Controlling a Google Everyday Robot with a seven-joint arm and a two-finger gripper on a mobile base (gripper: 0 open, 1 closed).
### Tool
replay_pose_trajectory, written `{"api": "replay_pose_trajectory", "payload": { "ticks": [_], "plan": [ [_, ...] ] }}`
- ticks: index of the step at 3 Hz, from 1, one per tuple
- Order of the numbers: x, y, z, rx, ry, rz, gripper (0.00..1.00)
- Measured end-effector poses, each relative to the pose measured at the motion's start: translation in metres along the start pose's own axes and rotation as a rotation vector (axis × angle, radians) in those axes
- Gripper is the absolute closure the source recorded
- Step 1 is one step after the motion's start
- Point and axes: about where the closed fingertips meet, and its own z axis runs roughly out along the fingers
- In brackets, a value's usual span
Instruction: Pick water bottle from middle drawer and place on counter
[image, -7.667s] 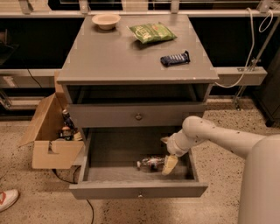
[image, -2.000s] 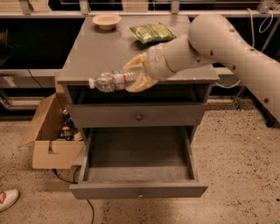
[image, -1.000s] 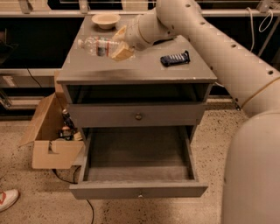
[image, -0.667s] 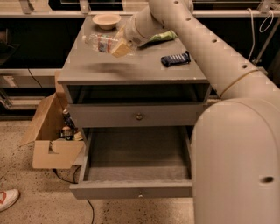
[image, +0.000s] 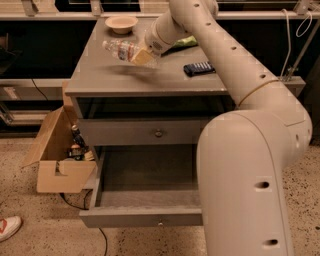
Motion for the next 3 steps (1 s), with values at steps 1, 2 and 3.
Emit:
{"api": "replay_pose_trajectory", "payload": {
  "ticks": [1, 2, 3],
  "plan": [
    [0.008, -0.006, 0.007, -0.008, 0.004, 0.035, 0.27],
    [0.012, -0.01, 0.009, -0.011, 0.006, 0.048, 0.04],
    [0.015, -0.016, 0.005, 0.002, -0.003, 0.056, 0.0]
  ]
}}
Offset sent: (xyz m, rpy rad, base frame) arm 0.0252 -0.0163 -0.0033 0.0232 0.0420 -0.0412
